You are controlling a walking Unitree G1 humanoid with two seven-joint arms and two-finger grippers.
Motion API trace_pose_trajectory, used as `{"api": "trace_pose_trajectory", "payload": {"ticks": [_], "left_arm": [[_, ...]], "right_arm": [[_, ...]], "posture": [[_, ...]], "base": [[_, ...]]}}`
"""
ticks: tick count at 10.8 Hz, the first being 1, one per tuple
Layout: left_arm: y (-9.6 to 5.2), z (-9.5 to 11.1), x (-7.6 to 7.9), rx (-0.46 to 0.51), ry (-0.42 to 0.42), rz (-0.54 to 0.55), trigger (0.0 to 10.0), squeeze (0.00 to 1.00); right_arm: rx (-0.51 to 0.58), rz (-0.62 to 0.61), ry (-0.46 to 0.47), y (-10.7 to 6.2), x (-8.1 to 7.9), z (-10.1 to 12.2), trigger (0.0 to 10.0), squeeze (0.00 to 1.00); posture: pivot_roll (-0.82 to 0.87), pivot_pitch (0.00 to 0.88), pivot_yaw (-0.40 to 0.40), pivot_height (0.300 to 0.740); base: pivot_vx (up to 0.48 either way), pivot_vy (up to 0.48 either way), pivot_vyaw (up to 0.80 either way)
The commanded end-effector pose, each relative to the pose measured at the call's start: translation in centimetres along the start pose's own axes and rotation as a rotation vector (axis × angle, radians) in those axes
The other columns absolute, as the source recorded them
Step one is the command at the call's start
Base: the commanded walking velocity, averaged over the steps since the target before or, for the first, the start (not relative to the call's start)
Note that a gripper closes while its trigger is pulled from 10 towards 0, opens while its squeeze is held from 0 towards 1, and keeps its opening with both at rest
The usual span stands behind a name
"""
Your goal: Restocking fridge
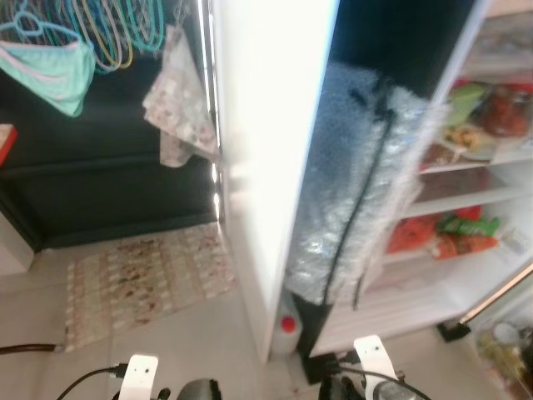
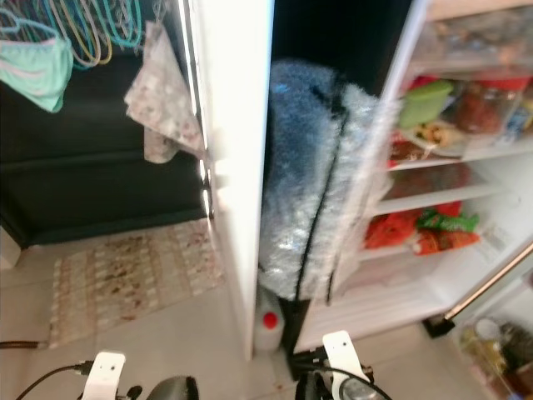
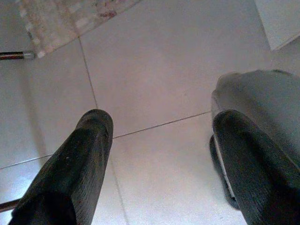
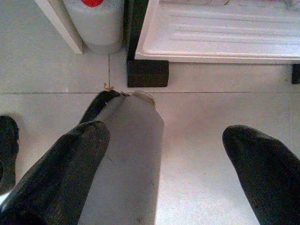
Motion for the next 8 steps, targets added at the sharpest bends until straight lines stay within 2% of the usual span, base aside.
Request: {"api": "trace_pose_trajectory", "payload": {"ticks": [1,5,7,8], "left_arm": [[-0.01,-0.29,0.53,-0.014,0.006,-0.014,10.0,0.0],[0.0,-0.44,0.89,-0.023,0.008,-0.018,10.0,0.0],[0.0,-0.48,0.96,-0.025,0.009,-0.022,10.0,0.0],[-0.01,-0.47,0.88,-0.025,0.007,-0.022,10.0,0.0]], "right_arm": [[-0.036,-0.002,0.014,-0.08,0.05,-1.09,10.0,0.0],[-0.034,-0.028,0.084,-0.09,0.06,-1.25,10.0,0.0],[-0.046,-0.039,0.265,-0.09,-0.42,-1.68,10.0,0.0],[-0.048,-0.047,0.291,-0.09,-0.52,-1.69,10.0,0.0]], "posture": [[0.04,0.0,-0.013,0.616],[0.04,0.0,-0.015,0.691],[0.04,0.0,-0.013,0.726],[0.04,0.0,-0.01,0.74]], "base": [[0.0,0.0,0.0],[0.0,0.0,0.0],[0.0,0.0,0.0],[0.0,0.0,0.0]]}}
Point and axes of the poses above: a point about 5 cm out from each wrist's last joint towards the gripper, its own y axis pointing out of the wrist towards the gripper, its own z axis along the axis of the wrist's last joint, x = y × z, the point moved 1 cm from there along y, pointing out of the wrist towards the gripper, and after that the axes turned 12 degrees about -y, right-handed, at the moved point
